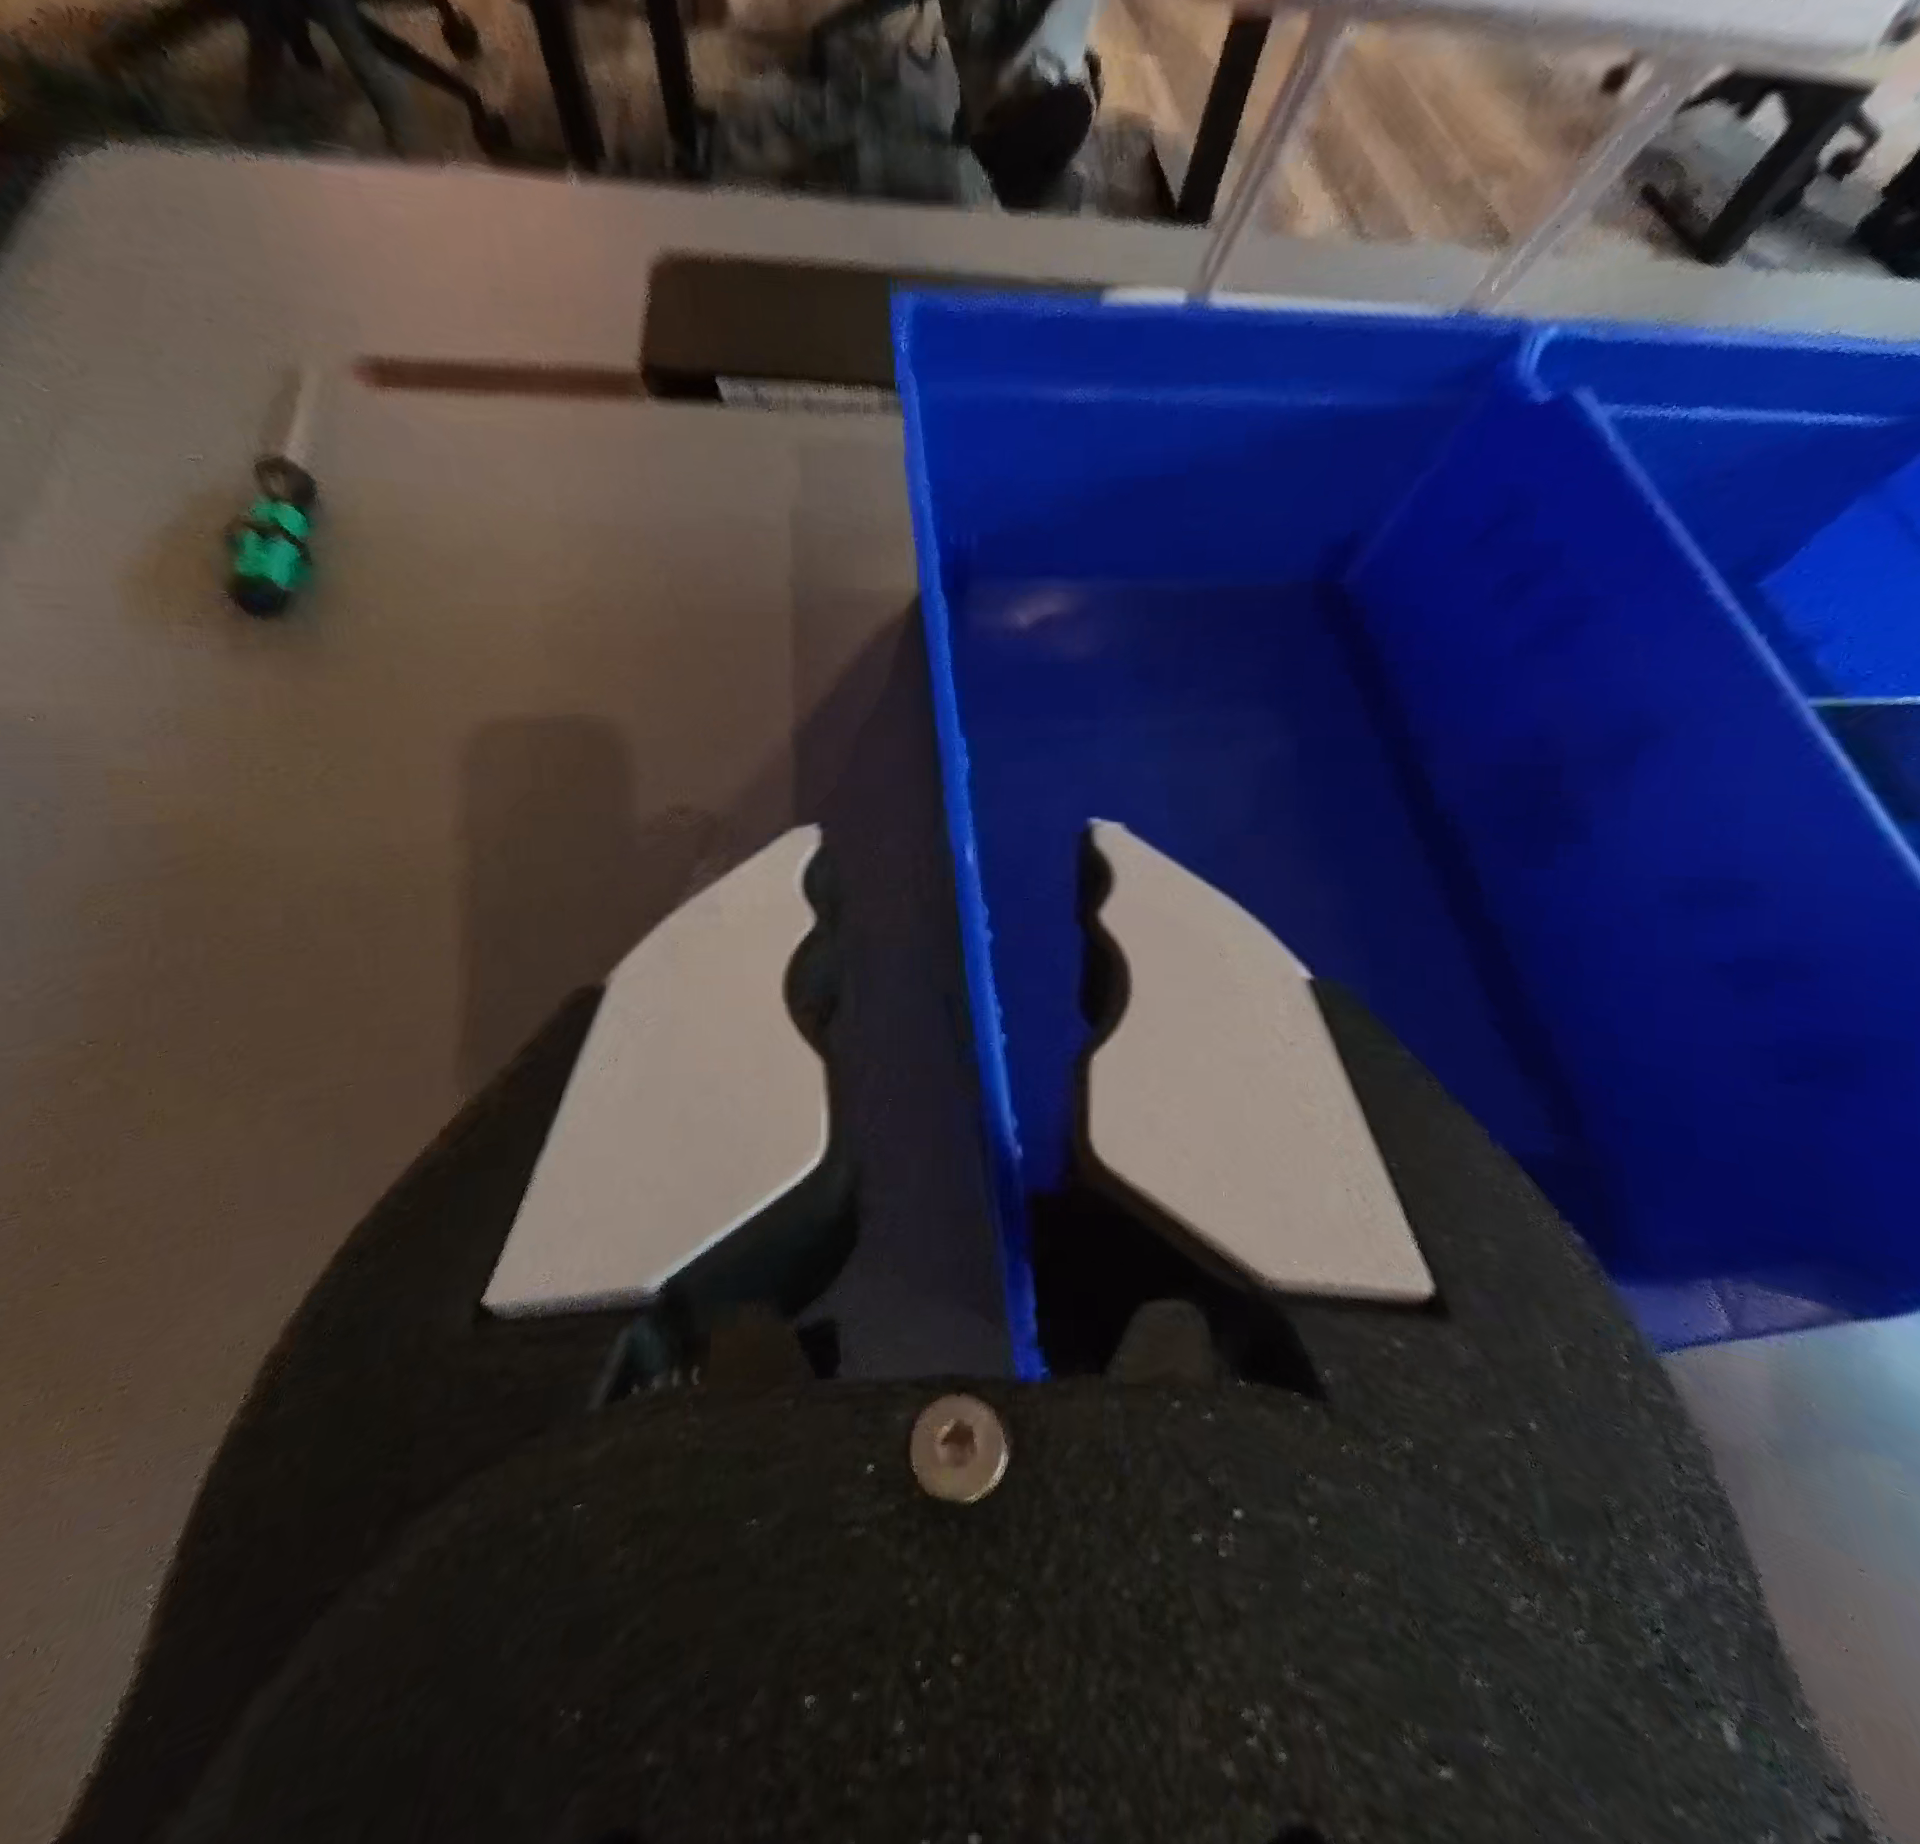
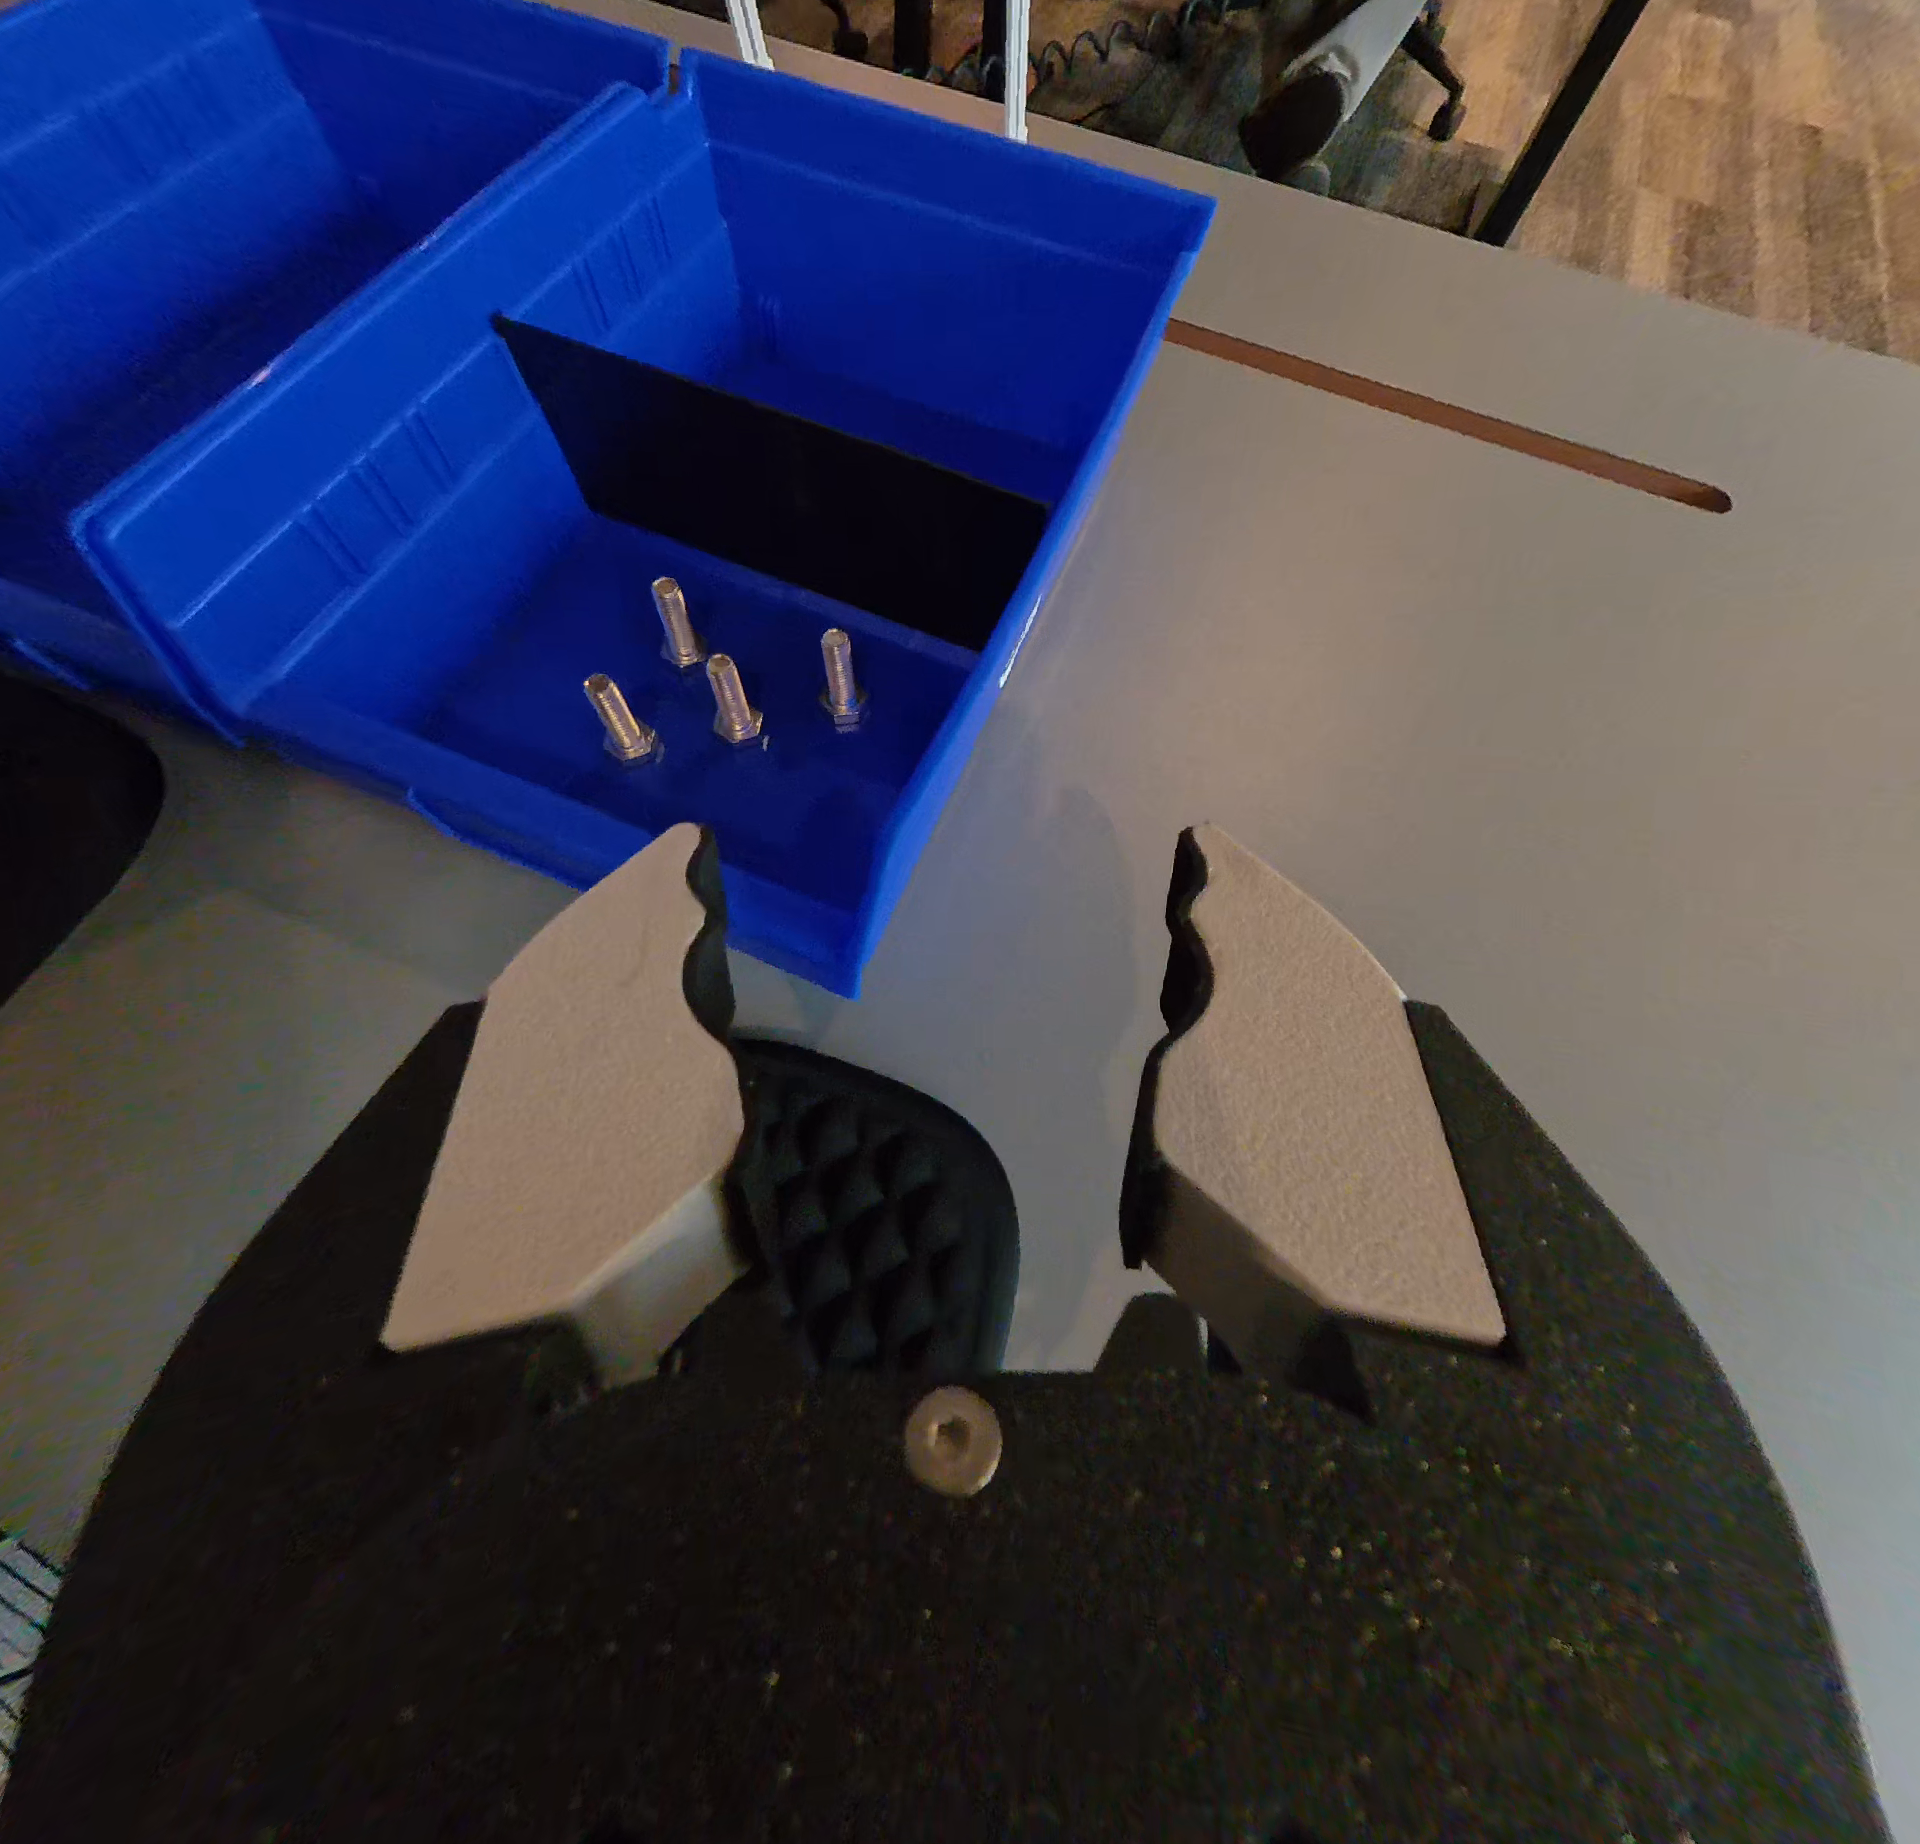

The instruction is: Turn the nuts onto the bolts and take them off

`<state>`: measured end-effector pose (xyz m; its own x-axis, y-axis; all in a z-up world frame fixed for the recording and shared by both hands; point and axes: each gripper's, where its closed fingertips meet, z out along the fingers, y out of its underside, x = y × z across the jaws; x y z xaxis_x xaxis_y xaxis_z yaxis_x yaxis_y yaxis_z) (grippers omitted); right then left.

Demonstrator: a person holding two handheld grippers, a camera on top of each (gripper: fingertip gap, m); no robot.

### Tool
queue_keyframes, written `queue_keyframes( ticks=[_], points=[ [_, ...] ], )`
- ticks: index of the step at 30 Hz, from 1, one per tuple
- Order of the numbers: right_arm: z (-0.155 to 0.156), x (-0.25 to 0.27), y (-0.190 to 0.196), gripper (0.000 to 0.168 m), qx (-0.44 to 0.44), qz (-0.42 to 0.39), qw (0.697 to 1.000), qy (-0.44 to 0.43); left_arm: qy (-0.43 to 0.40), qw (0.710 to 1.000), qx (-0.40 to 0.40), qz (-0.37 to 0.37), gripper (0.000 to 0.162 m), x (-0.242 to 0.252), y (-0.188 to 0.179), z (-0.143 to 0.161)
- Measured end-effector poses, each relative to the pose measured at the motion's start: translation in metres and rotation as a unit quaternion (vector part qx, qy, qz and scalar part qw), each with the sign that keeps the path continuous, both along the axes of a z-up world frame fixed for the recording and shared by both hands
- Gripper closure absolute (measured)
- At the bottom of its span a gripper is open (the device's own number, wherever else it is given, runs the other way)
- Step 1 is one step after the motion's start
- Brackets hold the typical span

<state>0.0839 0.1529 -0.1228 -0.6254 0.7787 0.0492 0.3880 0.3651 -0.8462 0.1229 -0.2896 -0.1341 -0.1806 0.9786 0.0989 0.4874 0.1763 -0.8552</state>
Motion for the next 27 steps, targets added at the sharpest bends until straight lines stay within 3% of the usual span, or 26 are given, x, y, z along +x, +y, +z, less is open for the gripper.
queue_keyframes(
  ticks=[3,7,13,17,20,23,27],
  points=[
    [0.004,-0.005,0.001,0.087,0.000,0.000,1.000,0.005,0.020,0.999,-0.037,-0.004,0.103,0.008,0.000,0.027],
    [0.013,-0.011,0.001,0.087,0.004,0.002,1.000,0.014,0.014,0.997,-0.054,-0.046,0.101,0.021,0.021,0.048],
    [0.014,-0.022,-0.009,0.091,-0.015,0.022,1.000,-0.001,0.038,0.985,-0.064,-0.156,0.101,0.030,0.107,0.067],
    [0.012,-0.016,-0.019,0.100,-0.057,0.061,0.996,0.007,0.120,0.964,-0.105,-0.214,0.115,0.038,0.177,0.075],
    [0.007,0.010,-0.036,0.100,-0.040,0.192,0.980,0.034,0.115,0.918,-0.244,-0.289,0.118,0.043,0.224,0.055],
    [-0.012,0.033,-0.045,0.100,0.070,0.312,0.945,0.067,0.046,0.860,-0.356,-0.362,0.119,0.042,0.263,0.015],
    [-0.037,0.048,-0.060,0.104,0.184,0.416,0.887,0.076,-0.025,0.809,-0.394,-0.436,0.120,0.034,0.294,-0.028]
  ],
)
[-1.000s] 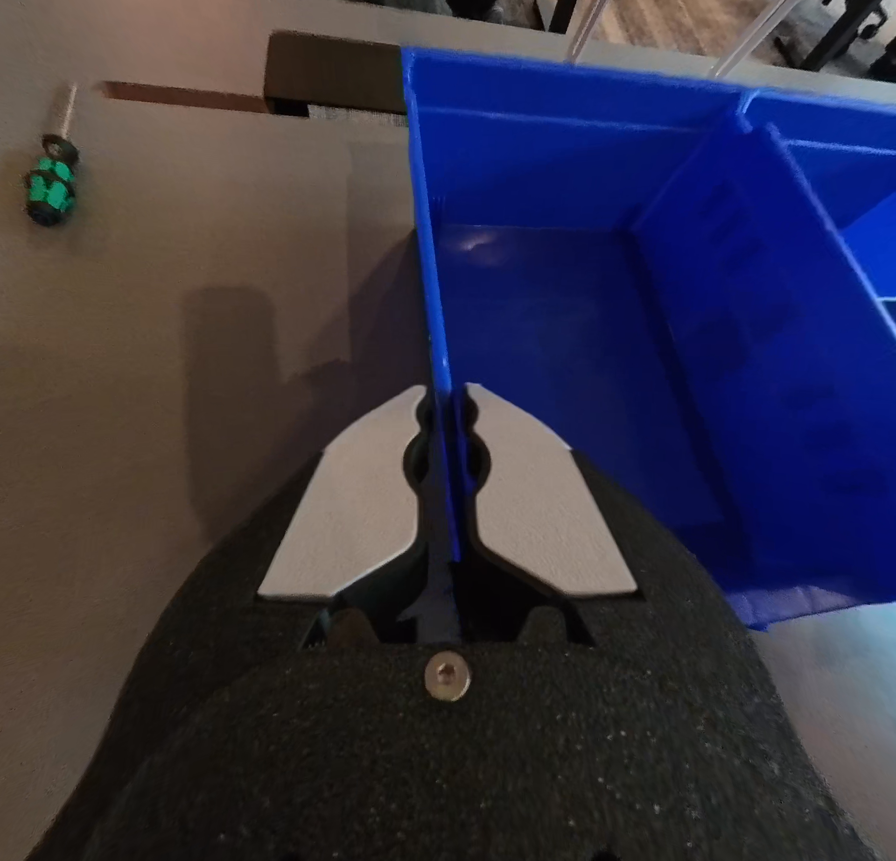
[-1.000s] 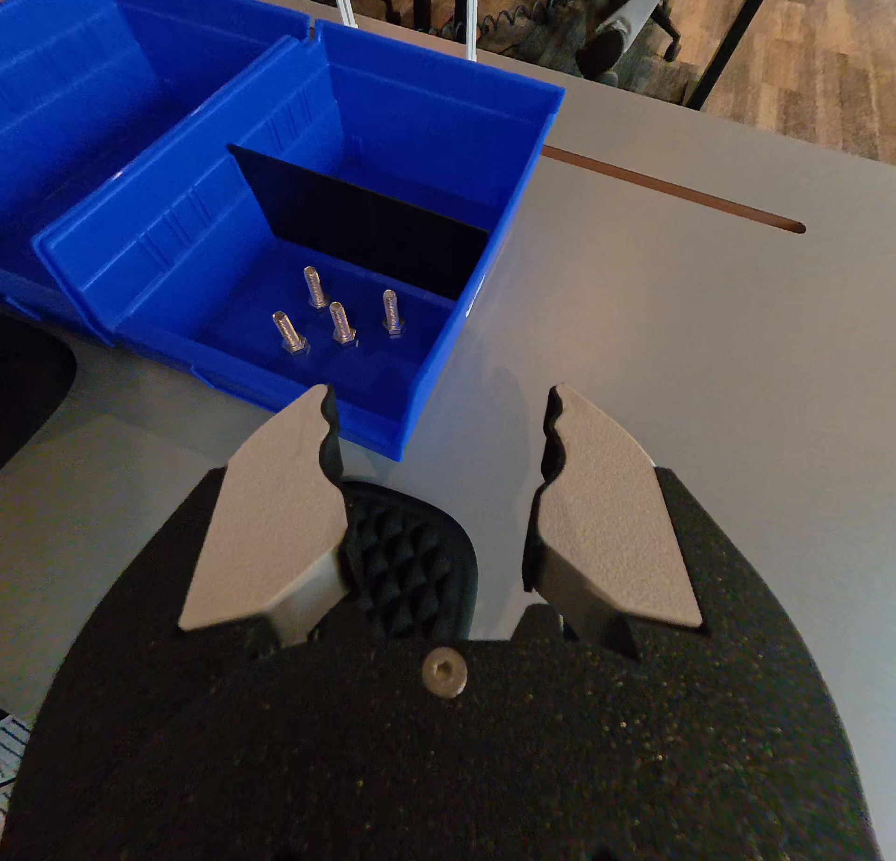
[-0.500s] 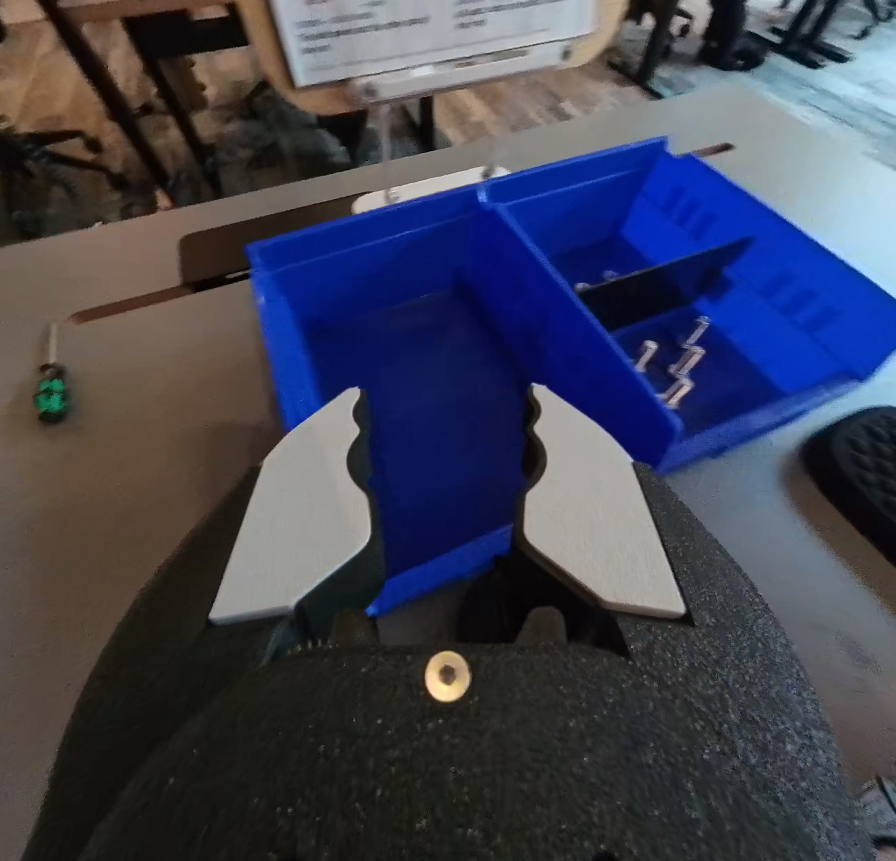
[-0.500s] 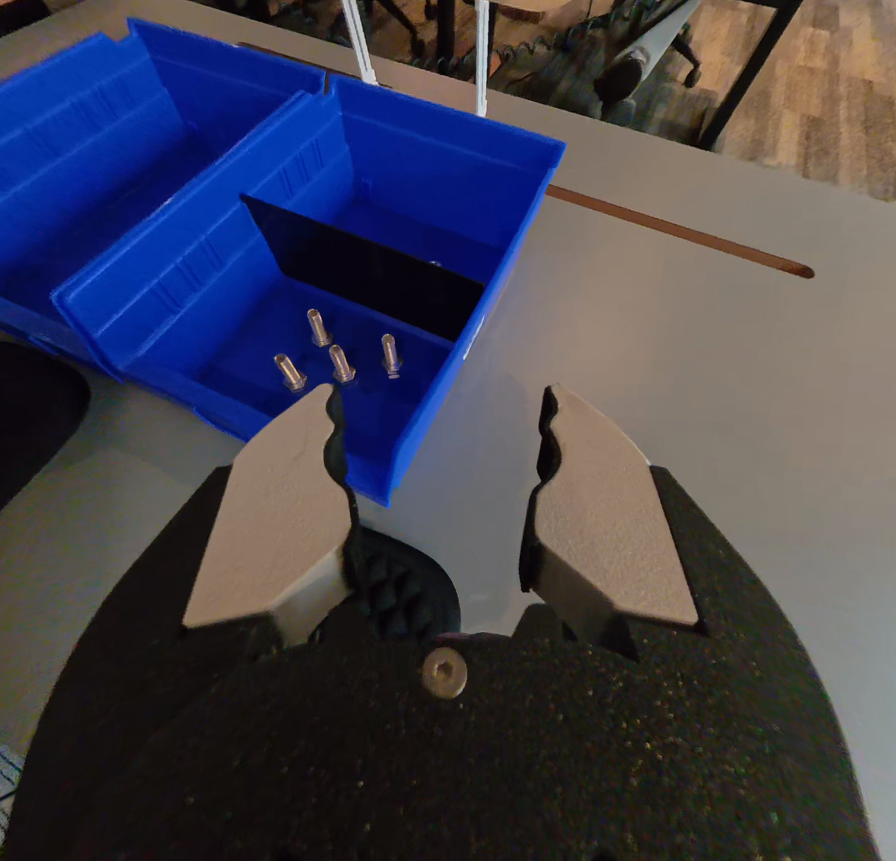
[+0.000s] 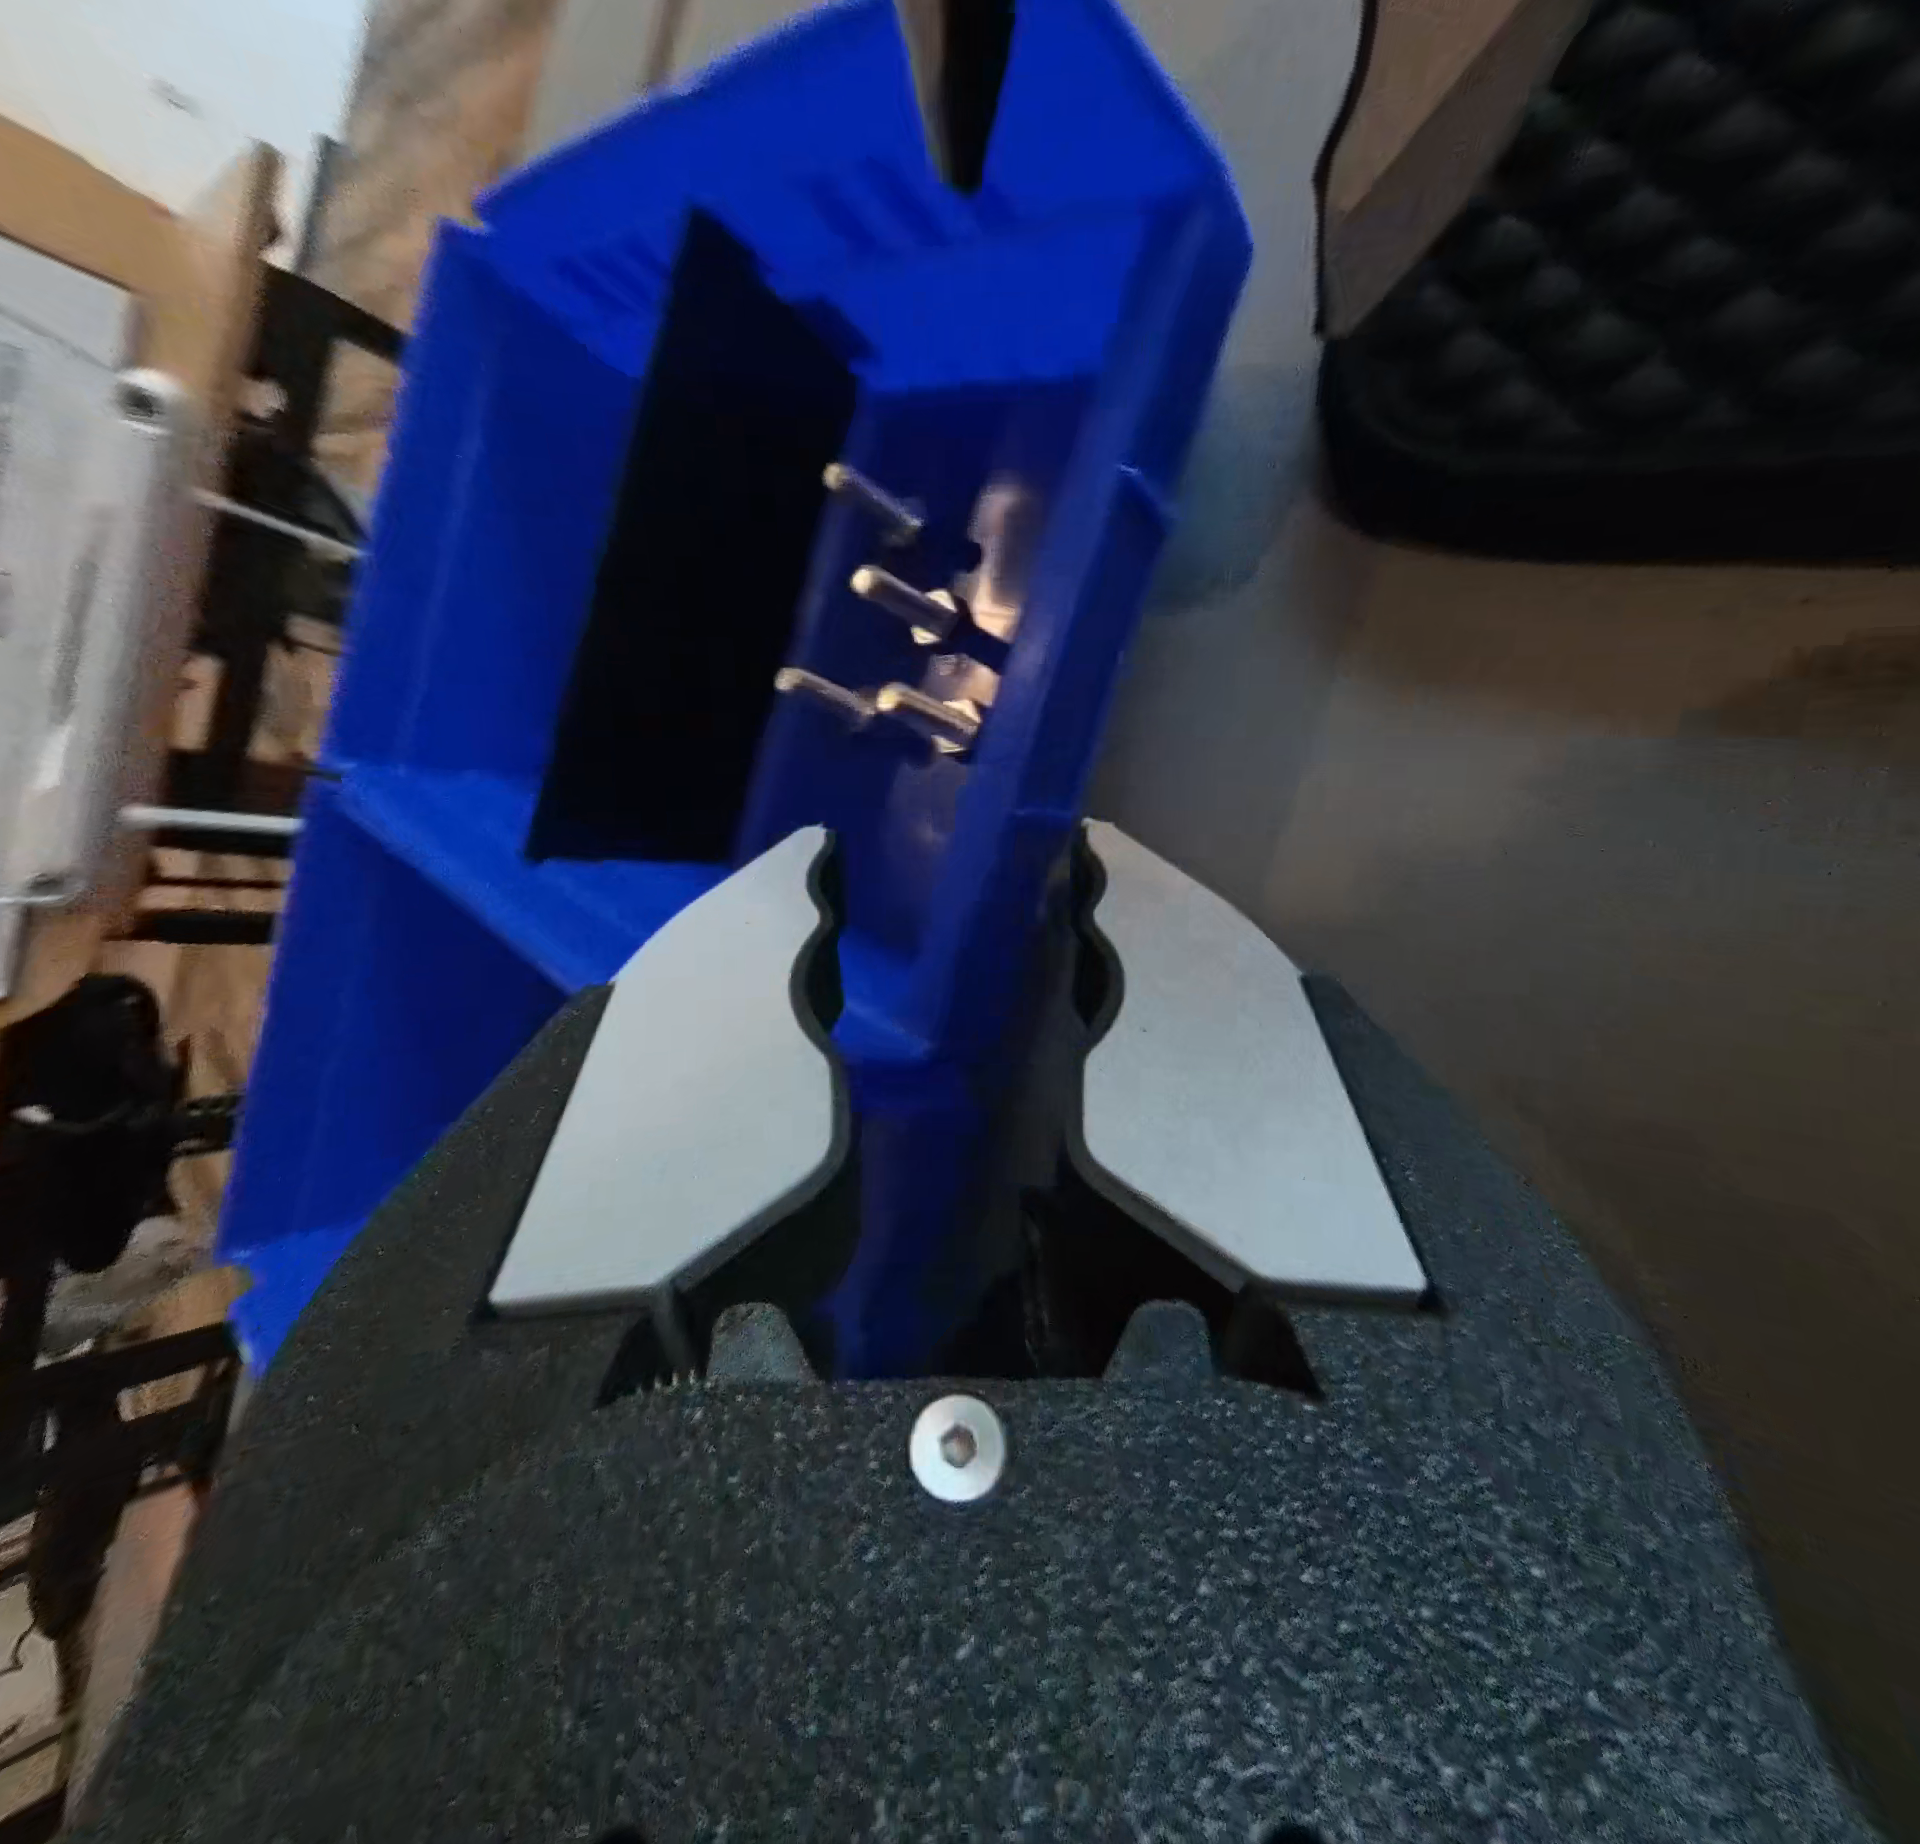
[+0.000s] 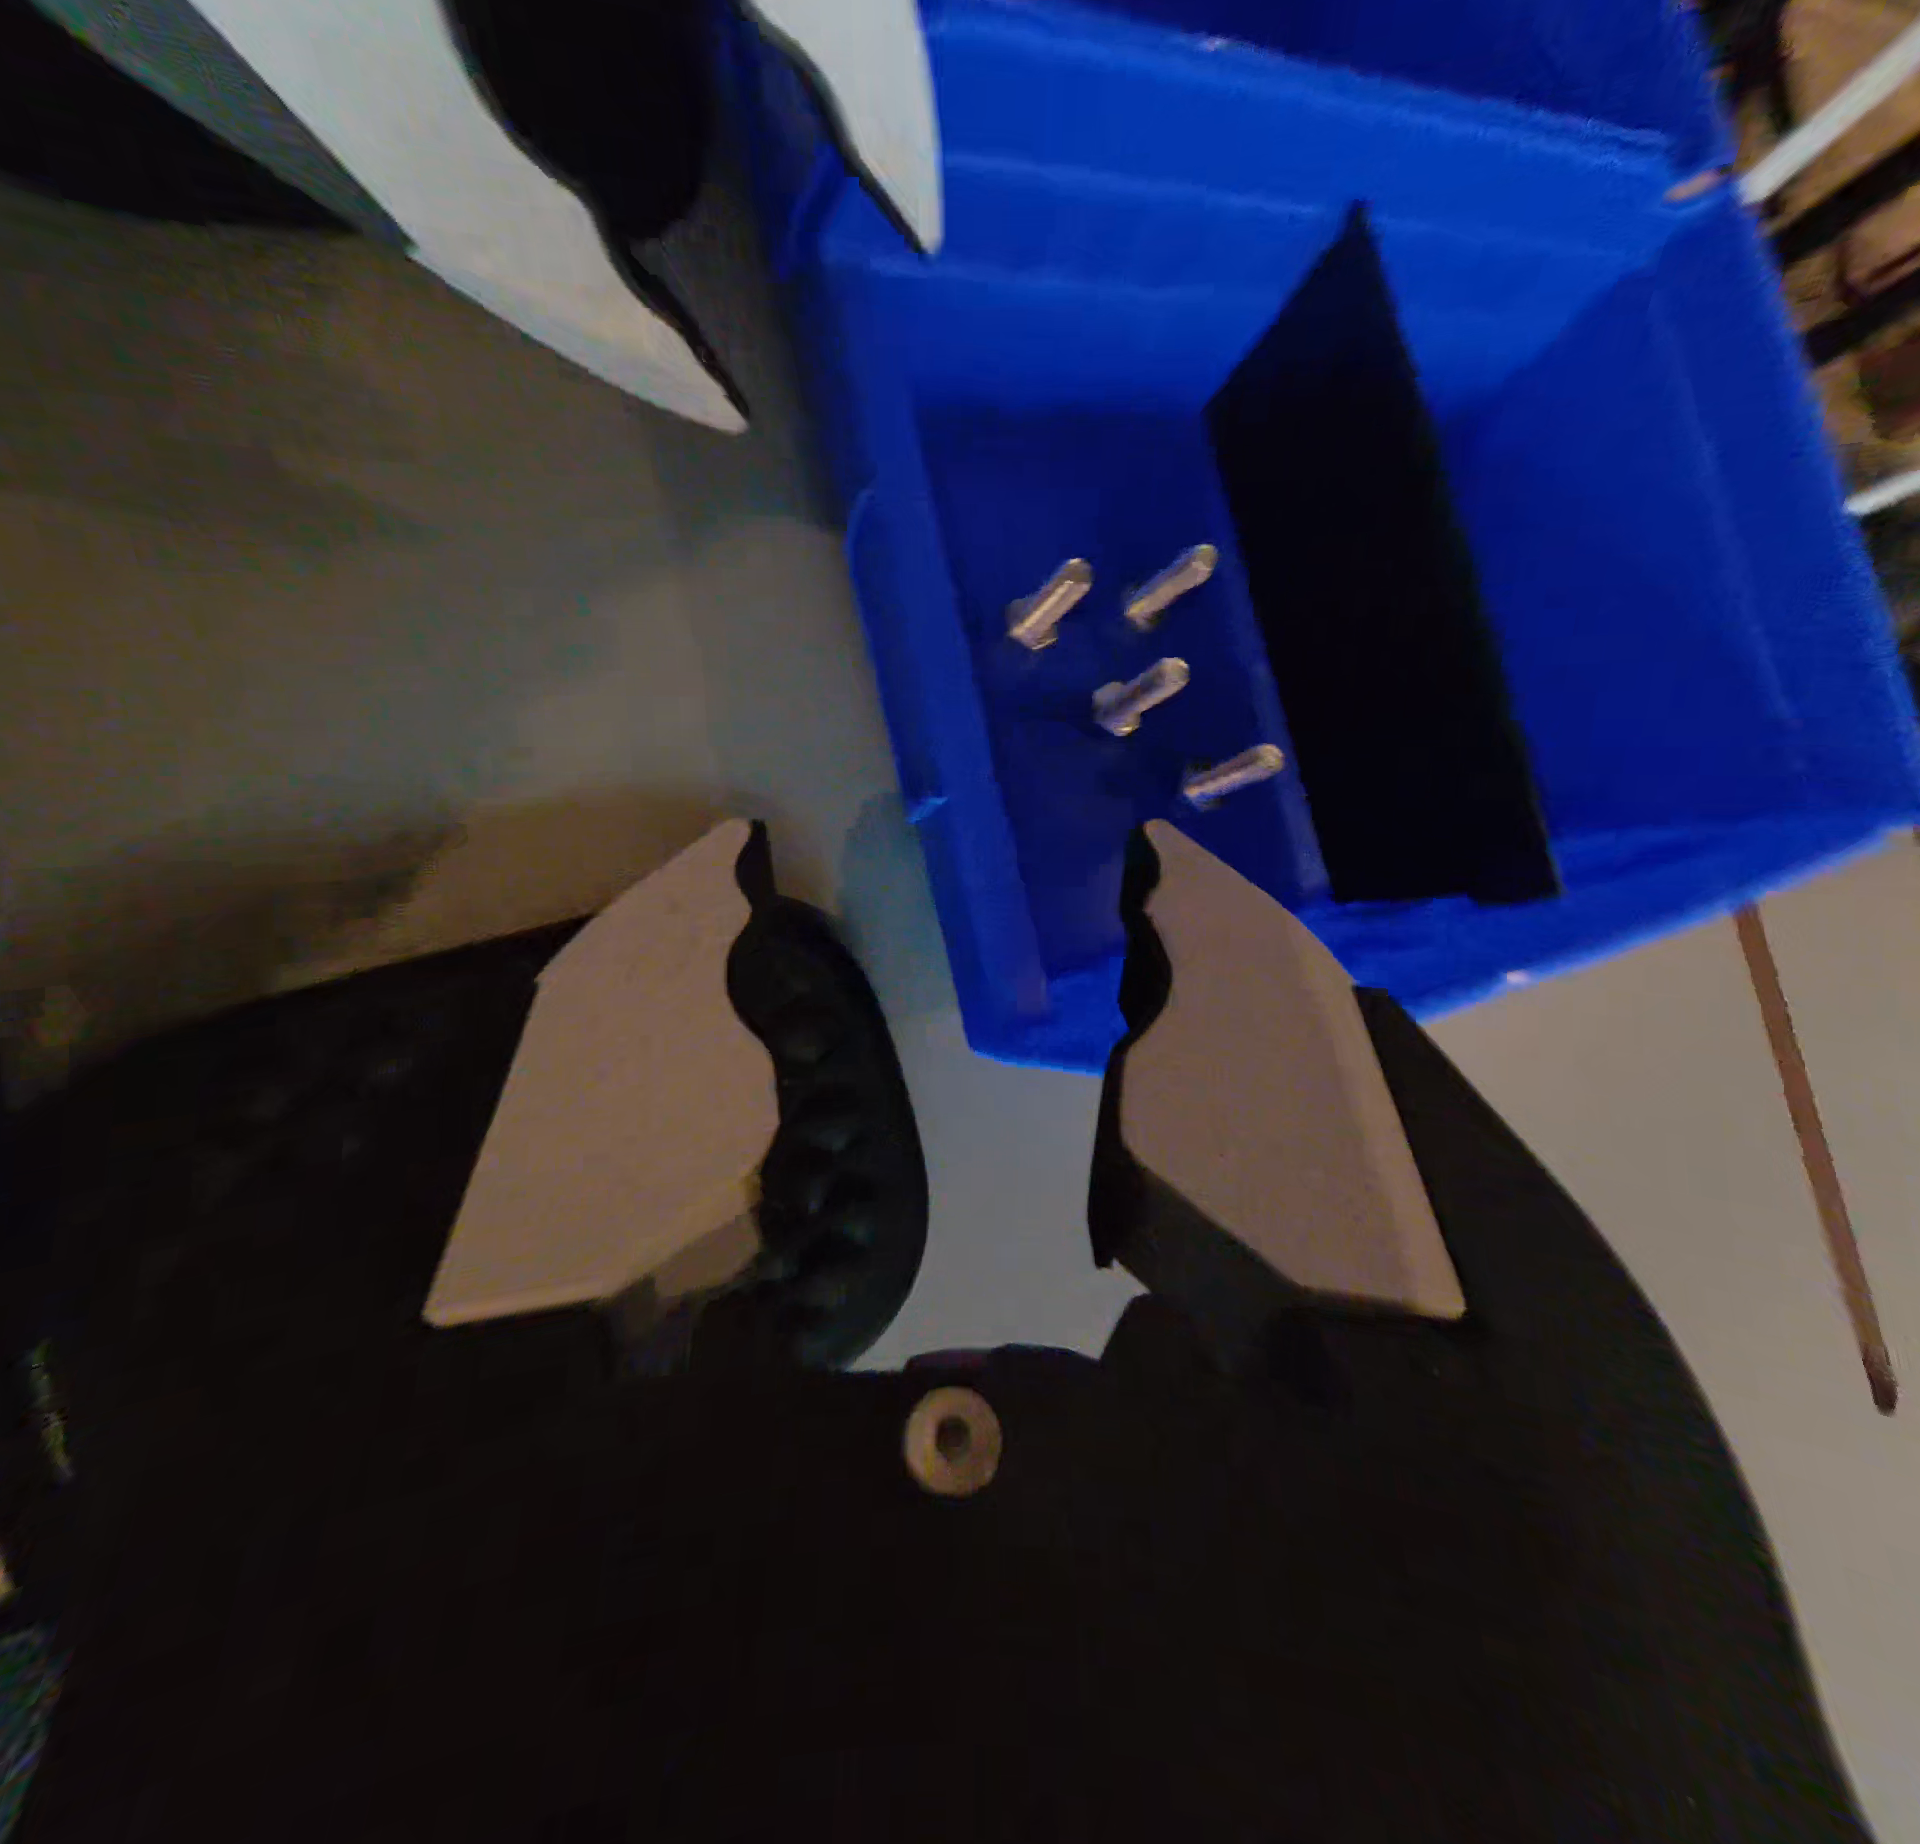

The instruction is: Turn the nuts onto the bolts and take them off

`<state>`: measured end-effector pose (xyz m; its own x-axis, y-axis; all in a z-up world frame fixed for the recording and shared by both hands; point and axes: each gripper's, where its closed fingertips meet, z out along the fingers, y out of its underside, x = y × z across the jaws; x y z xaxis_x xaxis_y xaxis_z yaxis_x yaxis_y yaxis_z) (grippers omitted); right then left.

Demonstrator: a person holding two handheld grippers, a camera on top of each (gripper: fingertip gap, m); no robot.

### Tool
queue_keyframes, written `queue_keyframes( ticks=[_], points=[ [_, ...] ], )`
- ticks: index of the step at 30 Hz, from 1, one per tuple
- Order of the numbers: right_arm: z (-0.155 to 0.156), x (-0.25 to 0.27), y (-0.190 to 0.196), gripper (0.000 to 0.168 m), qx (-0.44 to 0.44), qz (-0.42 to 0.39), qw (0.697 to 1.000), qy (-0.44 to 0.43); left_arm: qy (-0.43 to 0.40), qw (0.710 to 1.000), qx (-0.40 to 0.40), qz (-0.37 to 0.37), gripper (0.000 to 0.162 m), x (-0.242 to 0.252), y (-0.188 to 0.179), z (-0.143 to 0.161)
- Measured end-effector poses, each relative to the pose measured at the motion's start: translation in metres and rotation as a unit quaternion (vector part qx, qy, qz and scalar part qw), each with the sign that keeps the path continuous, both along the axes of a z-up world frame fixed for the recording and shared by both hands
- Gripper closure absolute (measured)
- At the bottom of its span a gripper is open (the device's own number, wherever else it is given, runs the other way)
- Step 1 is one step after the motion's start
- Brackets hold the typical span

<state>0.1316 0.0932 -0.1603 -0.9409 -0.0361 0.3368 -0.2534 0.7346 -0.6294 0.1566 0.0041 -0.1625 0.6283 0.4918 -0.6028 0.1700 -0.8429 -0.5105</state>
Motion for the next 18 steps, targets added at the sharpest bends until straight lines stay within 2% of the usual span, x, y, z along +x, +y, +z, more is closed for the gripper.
queue_keyframes(
  ticks=[3,4,6,12,18],
  points=[
    [-0.014,-0.002,-0.011,0.107,0.061,0.029,0.998,0.005,-0.062,0.997,-0.036,-0.014,0.118,-0.008,0.000,-0.023],
    [-0.019,-0.002,-0.013,0.114,0.086,0.040,0.995,0.010,-0.078,0.995,-0.053,-0.014,0.117,-0.010,-0.002,-0.030],
    [-0.030,-0.003,-0.018,0.109,0.127,0.046,0.991,0.012,-0.097,0.992,-0.081,-0.018,0.118,-0.014,-0.005,-0.041],
    [-0.054,-0.014,-0.020,0.106,0.174,0.000,0.985,-0.003,-0.085,0.990,-0.110,-0.031,0.117,-0.023,0.001,-0.048],
    [-0.055,-0.020,-0.019,0.120,0.178,0.020,0.983,0.040,-0.077,0.984,-0.160,-0.030,0.115,-0.032,-0.002,-0.061]
  ],
)
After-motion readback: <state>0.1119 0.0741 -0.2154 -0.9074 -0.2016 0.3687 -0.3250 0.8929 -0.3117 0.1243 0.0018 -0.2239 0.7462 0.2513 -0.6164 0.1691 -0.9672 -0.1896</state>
